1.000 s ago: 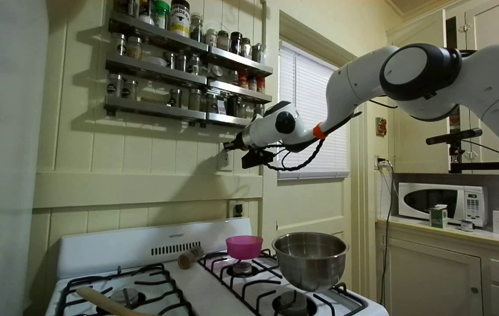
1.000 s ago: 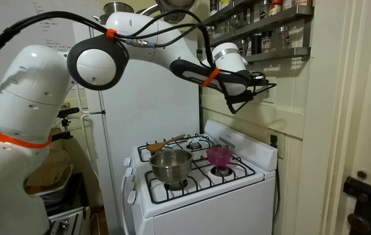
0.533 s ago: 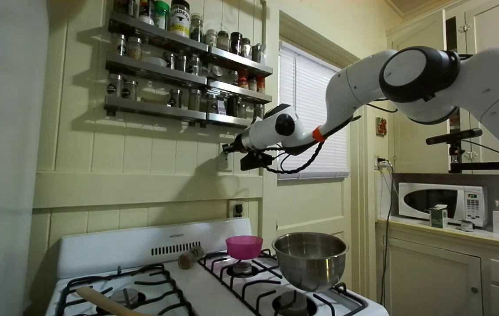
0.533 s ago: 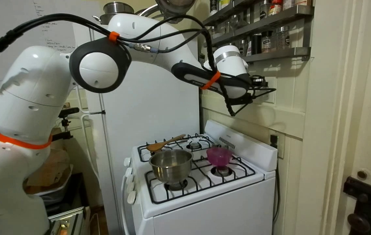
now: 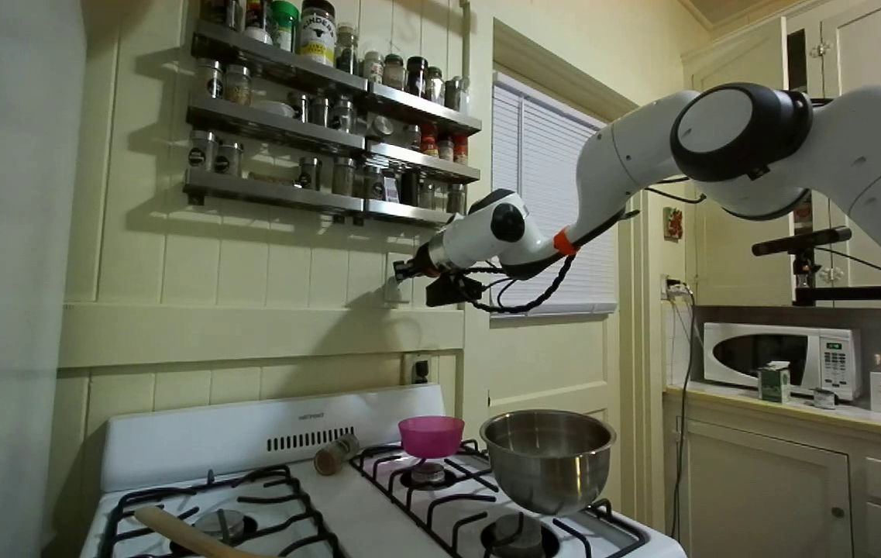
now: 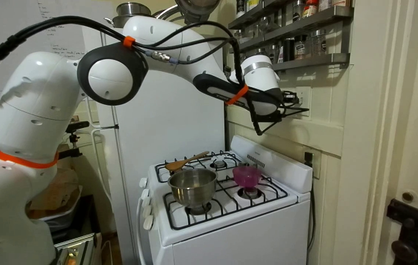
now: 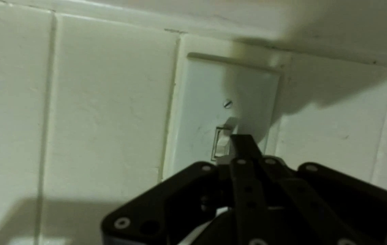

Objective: Flip the switch on the wall

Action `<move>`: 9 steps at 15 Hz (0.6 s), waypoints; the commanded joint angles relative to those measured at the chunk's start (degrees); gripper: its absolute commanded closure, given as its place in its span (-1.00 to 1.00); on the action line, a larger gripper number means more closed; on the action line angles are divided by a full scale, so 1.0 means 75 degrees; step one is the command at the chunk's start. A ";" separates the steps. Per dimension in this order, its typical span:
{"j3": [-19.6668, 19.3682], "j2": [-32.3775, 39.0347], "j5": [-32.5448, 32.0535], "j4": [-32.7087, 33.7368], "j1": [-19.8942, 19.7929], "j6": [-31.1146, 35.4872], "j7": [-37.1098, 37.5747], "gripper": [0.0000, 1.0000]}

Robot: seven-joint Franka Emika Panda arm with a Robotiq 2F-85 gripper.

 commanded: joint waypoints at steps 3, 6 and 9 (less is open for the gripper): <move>-0.0521 -0.1159 0.1168 -0.1302 0.0098 0.1711 -0.0012 0.48; -0.1713 -0.2347 0.1172 -0.2456 0.0843 0.3209 0.0902 0.19; -0.2378 -0.3210 0.0109 -0.2848 0.1499 0.4876 0.2376 -0.26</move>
